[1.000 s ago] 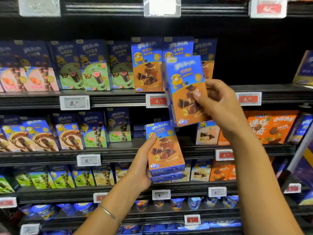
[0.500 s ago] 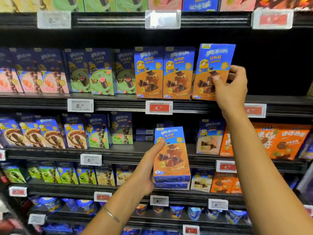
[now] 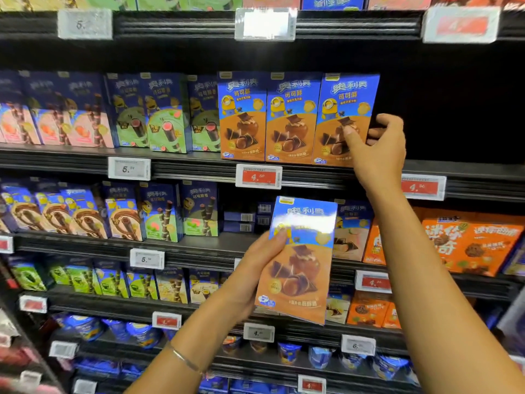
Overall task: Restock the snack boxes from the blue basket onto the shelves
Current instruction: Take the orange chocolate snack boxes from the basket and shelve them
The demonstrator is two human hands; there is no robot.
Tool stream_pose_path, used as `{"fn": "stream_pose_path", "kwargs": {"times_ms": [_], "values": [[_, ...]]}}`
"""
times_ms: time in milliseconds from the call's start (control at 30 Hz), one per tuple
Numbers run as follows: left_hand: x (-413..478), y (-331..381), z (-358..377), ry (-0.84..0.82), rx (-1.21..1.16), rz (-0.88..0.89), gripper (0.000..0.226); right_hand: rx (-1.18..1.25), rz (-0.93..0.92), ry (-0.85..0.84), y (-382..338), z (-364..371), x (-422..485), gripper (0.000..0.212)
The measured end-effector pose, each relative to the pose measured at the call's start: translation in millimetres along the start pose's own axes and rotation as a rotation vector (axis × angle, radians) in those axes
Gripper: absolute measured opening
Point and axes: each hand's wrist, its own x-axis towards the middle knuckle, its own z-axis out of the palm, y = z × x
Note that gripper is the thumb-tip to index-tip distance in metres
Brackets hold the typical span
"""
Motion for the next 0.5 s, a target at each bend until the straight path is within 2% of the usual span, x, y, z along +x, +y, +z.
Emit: {"fn": "stream_pose_path", "kwargs": {"times_ms": [67, 167, 233, 300, 333, 400, 433, 500], "values": [[1.4, 11.5, 5.3, -0.009, 0.005, 0.082, 0.078, 0.032, -0.054, 0.077, -1.7, -4.8, -11.7, 0.055], [3.8, 33.1, 12.2, 0.068, 0.015, 0.205, 0.106, 0.147, -0.143, 0.091, -10.0, -9.6, -36.0, 0.039], [7.5, 45.1, 13.4, 0.103, 0.029, 0.295, 0.107, 0.228, -0.147, -0.043, -16.8, -13.2, -49.0, 0.032], [12.0, 56.5, 15.7, 0.128, 0.024, 0.39, 0.088, 0.305, -0.086, -0.308, -23.9, -17.0, -59.8, 0.035], [14.3, 62.1, 16.7, 0.155, 0.034, 0.425, 0.087, 0.336, -0.042, -0.45, -26.7, -18.7, -64.9, 0.04], [19.2, 72.6, 20.0, 0.217, 0.048, 0.492, 0.101, 0.36, 0.018, -0.646, -30.2, -19.1, -73.3, 0.052], [21.4, 77.5, 22.7, 0.252, 0.06, 0.528, 0.11, 0.351, 0.028, -0.689, -31.6, -17.8, -76.5, 0.056], [26.5, 84.5, 25.8, 0.304, 0.105, 0.582, 0.124, 0.339, 0.038, -0.693, -35.3, -14.7, -80.5, 0.05]]}}
